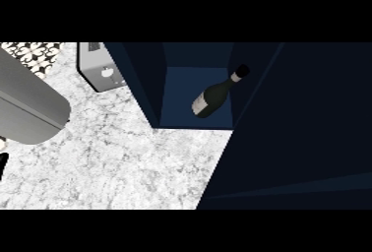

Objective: Pick up the wine, place it into the cabinet and close the cabinet

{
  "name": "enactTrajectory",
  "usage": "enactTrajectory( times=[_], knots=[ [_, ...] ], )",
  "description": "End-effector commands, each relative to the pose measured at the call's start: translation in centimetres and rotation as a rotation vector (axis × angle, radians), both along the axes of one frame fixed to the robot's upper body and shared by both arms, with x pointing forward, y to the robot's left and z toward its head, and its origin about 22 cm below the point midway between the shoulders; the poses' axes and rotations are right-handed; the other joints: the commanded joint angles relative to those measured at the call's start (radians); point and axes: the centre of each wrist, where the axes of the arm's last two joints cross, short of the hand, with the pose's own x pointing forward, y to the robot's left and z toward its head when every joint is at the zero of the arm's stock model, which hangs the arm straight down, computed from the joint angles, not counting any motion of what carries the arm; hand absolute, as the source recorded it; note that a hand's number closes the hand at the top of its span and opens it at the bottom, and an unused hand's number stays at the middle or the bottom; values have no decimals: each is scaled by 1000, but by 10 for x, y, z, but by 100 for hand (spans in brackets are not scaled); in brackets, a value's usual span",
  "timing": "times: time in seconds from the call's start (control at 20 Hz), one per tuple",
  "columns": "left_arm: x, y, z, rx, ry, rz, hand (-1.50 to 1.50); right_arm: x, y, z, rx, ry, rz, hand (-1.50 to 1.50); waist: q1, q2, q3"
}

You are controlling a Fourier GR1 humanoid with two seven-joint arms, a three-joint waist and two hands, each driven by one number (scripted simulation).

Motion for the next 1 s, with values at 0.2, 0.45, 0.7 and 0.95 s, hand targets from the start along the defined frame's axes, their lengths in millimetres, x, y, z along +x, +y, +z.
enactTrajectory(
  times=[0.2, 0.45, 0.7, 0.95],
  knots=[
    [-18, 47, 11, 23, -30, -15, -150, 3, 63, 9, -39, -143, -21, 150, 13, -1, -1],
    [-12, 53, 2, 13, -33, -28, -150, 30, 92, 26, -57, -139, -42, 150, 0, 6, 0],
    [-23, 53, 22, 25, -27, -44, -150, 68, 123, 35, -45, -168, -139, 150, 19, 5, 1],
    [-14, 68, 26, 6, -35, -41, -150, 122, 130, 52, -52, -145, -172, 150, 8, 11, 1]
  ],
)
